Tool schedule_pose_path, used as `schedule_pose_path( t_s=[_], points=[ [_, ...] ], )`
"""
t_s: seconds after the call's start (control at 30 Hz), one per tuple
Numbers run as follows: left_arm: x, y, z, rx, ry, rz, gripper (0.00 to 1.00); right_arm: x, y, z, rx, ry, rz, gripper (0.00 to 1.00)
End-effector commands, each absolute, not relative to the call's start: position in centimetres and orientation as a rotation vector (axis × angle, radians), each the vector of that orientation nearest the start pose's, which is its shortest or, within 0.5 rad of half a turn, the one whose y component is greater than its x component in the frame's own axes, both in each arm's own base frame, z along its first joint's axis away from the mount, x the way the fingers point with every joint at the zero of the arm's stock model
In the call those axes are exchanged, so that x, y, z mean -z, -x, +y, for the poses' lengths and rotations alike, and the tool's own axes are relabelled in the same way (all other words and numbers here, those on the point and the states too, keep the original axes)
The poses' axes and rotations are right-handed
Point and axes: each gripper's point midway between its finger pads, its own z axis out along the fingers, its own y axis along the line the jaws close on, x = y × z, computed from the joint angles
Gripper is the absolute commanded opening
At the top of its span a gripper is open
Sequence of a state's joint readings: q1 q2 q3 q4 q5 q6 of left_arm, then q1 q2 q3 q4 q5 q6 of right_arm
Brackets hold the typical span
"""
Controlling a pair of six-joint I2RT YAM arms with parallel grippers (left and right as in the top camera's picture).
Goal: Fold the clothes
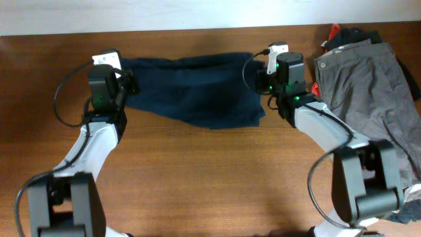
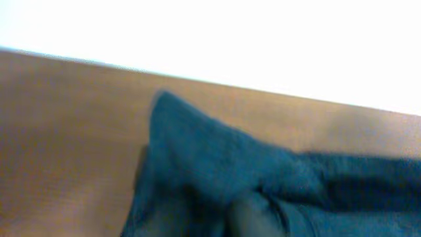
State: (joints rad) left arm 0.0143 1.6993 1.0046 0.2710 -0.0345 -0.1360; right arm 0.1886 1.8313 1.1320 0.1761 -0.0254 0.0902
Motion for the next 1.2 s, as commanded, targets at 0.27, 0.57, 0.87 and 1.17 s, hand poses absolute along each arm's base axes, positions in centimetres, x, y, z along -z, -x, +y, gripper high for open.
schedule_pose_path(
  t_s=[0.27,0.57,0.87,1.17],
  points=[
    [-15.4,-52.9,3.1,-0.035,0.235,1.935,0.99,-11.2,-53.7,11.0,-0.215,0.130,2.073,0.99],
    [-14.0,-52.0,2.7,-0.086,0.127,2.163,0.99,-13.8,-49.5,11.2,-0.258,0.166,2.247,0.99],
    [-10.7,-48.3,0.9,-0.001,-0.025,2.435,0.99,-11.5,-44.3,14.8,-0.565,0.300,2.427,0.99],
    [-15.5,-47.9,-0.3,0.088,-0.048,2.507,0.99,-5.1,-45.7,16.6,-0.568,0.360,2.473,0.11]
  ],
)
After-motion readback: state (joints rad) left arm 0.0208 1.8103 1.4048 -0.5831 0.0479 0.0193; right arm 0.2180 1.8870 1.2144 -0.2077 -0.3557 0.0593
